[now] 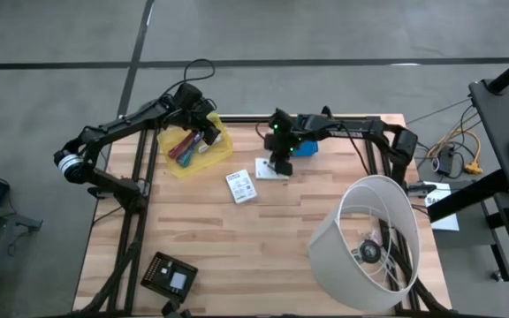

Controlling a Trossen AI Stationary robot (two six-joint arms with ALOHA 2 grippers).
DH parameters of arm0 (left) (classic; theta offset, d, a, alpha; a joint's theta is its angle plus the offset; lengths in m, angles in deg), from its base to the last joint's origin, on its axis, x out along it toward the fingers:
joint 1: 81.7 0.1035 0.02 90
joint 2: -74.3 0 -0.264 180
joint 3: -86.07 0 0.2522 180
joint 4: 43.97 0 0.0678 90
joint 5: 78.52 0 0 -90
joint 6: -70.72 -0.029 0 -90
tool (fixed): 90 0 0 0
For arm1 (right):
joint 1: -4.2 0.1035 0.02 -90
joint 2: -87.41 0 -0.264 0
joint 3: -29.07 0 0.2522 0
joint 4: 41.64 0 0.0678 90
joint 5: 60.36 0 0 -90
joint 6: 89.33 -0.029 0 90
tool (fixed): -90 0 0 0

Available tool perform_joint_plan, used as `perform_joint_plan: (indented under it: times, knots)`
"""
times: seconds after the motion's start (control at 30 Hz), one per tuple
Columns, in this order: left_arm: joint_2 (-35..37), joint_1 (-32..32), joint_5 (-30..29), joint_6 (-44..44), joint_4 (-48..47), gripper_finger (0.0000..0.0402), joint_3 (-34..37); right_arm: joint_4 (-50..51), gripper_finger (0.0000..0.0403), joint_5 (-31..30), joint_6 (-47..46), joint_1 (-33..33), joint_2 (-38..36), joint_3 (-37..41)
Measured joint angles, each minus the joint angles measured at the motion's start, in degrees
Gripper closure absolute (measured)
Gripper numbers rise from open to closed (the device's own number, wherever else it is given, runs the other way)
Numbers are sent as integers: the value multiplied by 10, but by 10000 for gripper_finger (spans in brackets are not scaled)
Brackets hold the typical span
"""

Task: Pick and place items into bin
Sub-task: Put the right card reader box into the blue bin

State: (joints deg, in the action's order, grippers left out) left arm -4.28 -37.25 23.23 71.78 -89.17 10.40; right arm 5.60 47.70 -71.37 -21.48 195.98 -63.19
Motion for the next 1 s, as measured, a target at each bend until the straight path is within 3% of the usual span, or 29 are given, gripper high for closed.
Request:
perform_joint_plan:
  times: [0.2,0.47,0.8,1.0]
  knots:
    - [0,0,0,0,0,191,0,-44,390,-14,-98,-32,-13,0]
    - [0,0,0,0,0,191,0,-52,390,-148,-202,-70,-28,0]
    - [0,0,0,0,0,191,0,-22,390,-288,-404,-106,-43,0]
    - [0,0,0,0,0,191,0,-11,390,-333,-455,-107,-43,0]
